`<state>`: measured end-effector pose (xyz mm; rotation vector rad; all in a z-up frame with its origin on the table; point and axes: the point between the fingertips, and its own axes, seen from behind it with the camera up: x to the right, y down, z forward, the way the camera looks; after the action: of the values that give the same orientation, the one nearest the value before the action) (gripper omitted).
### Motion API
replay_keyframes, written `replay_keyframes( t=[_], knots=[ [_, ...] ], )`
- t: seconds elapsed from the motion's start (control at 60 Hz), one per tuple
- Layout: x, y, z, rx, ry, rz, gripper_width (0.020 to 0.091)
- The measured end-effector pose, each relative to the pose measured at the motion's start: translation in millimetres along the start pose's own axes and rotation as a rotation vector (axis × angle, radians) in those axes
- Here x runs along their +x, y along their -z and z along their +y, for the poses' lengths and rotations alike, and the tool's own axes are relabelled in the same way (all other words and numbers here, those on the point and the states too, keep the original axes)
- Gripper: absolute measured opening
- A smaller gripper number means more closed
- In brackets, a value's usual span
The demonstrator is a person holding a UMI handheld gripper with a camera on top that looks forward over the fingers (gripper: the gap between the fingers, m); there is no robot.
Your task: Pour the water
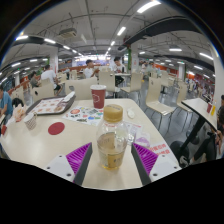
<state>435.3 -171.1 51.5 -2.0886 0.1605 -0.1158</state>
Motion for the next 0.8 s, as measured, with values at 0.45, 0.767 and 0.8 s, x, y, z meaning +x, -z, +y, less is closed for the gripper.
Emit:
replay_keyframes(
  t=[0.45, 0.767, 0.8],
  knots=[
    [-3.5, -25.3, -5.8, 0.065, -0.009, 0.032, 0.0394],
    [-10.9, -16.1, -66.8, 0.106, 0.222, 0.227, 0.0394],
    [-17.7, -16.1, -81.0, 0.114, 0.275, 0.258, 0.0394]
  ],
)
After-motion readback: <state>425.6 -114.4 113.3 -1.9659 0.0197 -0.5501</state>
